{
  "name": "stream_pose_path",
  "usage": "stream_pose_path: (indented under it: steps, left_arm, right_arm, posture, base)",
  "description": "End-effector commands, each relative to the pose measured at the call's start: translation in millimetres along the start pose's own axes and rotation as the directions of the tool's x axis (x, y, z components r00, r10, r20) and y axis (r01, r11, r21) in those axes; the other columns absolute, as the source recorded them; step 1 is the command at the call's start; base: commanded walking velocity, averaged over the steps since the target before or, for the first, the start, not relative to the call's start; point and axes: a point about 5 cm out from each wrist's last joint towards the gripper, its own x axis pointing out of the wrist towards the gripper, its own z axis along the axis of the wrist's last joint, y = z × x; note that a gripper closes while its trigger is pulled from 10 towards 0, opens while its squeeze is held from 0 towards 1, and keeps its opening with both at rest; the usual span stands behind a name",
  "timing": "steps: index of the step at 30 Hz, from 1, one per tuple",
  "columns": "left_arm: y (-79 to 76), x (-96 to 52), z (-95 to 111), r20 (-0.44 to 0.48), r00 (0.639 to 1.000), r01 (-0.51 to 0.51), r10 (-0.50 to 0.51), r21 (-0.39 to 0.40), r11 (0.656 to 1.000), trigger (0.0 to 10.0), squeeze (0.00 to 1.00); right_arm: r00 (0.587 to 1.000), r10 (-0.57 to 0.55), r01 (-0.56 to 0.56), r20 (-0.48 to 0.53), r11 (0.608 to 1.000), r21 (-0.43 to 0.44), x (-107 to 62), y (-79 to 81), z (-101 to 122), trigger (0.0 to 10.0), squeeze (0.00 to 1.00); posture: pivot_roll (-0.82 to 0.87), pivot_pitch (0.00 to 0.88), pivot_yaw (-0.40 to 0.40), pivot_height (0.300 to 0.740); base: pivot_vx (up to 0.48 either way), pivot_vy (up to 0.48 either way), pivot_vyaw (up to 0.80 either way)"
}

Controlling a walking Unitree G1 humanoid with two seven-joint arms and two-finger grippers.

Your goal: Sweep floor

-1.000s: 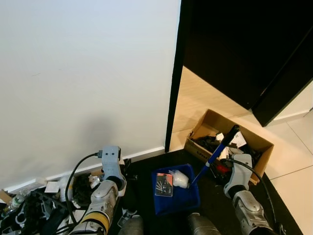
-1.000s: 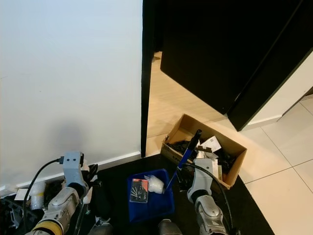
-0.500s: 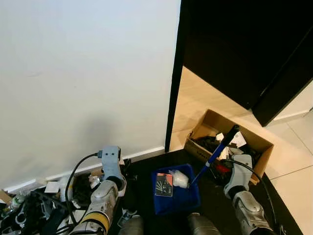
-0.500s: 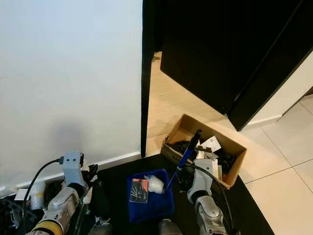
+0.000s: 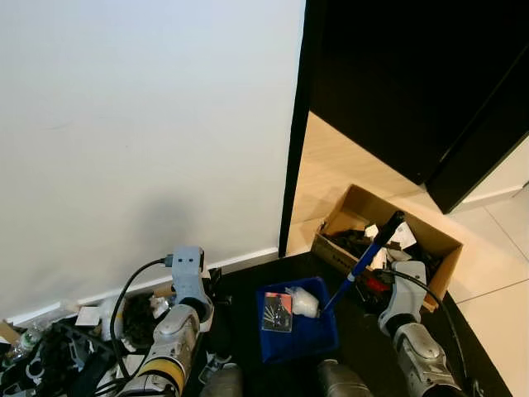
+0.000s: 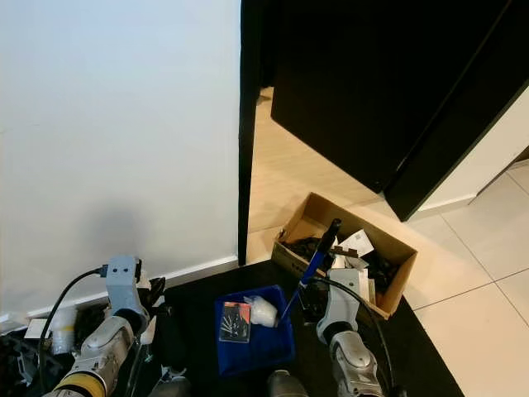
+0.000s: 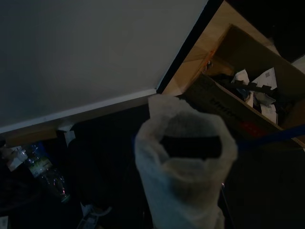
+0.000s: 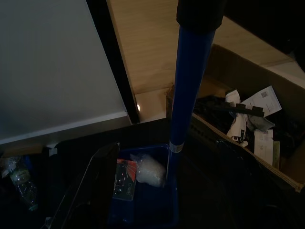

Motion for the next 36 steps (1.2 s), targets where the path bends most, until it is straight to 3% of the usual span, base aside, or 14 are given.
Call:
stream_pose_path:
  steps: [1,36]
  left_arm:
    - [-0.3,-5.3,-12.0,-0.033,0.999,-0.009,0.008,-0.020,1.000,10.0,0.00]
    - [-0.7,-5.1,-11.6,-0.031,0.999,-0.008,0.008,-0.021,1.000,10.0,0.00]
  right_arm:
    - [1.000,-0.010,0.011,-0.023,1.000,0.011,-4.4,-2.1,-6.3,10.0,0.00]
    - [1.000,-0.012,0.013,-0.024,1.000,0.011,-4.3,-2.5,-6.4,10.0,0.00]
  posture:
    - [0.03,0.172,-0.013,0.740]
    - [0.03,0.171,-0.014,0.740]
  base:
    - [0.000,0.000,0.00]
    - [0.000,0.000,0.00]
